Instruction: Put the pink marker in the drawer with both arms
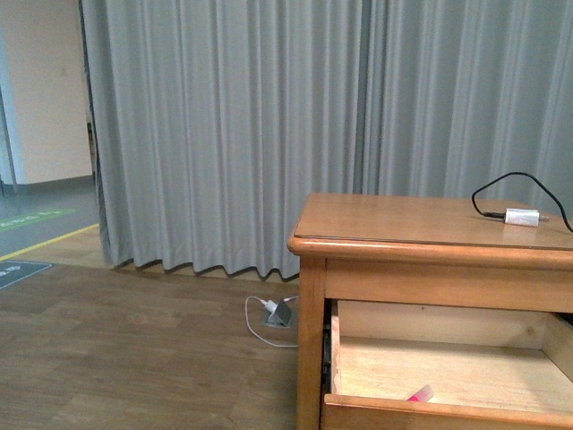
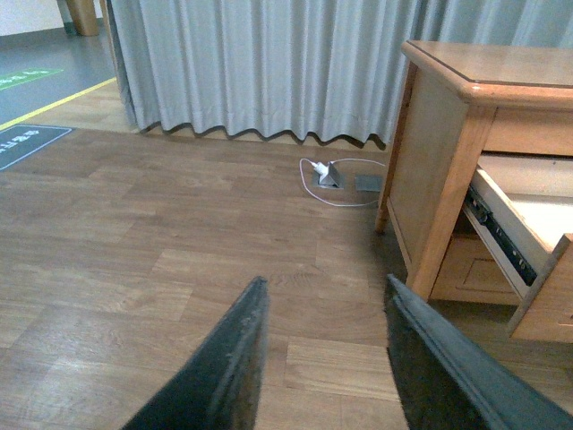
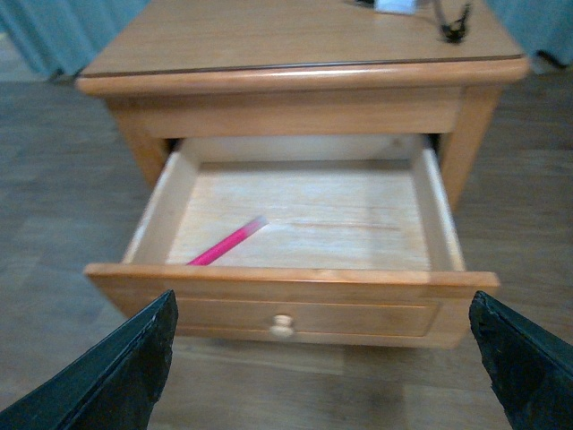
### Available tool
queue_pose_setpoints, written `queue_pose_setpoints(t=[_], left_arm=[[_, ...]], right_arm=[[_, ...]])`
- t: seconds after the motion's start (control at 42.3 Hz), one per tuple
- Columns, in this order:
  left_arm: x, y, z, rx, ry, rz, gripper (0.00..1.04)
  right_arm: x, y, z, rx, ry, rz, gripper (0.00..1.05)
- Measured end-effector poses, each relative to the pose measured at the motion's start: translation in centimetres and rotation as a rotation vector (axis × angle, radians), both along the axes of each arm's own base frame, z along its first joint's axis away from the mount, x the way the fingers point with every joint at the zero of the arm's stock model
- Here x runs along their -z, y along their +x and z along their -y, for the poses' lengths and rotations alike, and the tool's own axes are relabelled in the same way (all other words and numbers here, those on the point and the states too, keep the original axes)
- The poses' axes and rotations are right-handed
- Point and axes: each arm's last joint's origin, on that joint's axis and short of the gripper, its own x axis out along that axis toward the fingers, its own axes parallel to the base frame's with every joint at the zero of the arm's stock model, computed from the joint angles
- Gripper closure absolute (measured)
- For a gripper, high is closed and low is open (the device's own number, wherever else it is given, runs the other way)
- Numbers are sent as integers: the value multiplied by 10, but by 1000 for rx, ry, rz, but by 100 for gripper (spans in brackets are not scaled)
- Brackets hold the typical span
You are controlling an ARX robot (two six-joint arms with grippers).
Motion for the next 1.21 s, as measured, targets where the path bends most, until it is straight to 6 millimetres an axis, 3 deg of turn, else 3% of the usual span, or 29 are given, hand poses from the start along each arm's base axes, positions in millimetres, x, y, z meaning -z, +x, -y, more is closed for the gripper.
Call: queue_pose_setpoints(t=[0.118, 0.236, 0.331, 0.709, 1.016, 1.205], left_arm=[[0, 0, 0, 0, 0, 0, 46], [0, 0, 0, 0, 0, 0, 19], [0, 0, 0, 0, 0, 0, 5], [0, 0, 0, 0, 1, 1, 6], [0, 0, 0, 0, 1, 1, 6], [0, 0, 0, 0, 0, 1, 6]], right_arm=[[11, 6, 1, -5, -18, -103, 8], [37, 30, 0, -103, -28, -269, 8], [50, 45, 0, -136, -30, -320, 8], [132, 124, 11, -67, -95, -342, 8], [154, 163, 11, -26, -107, -261, 8], [156, 209, 6, 0, -123, -163, 8]])
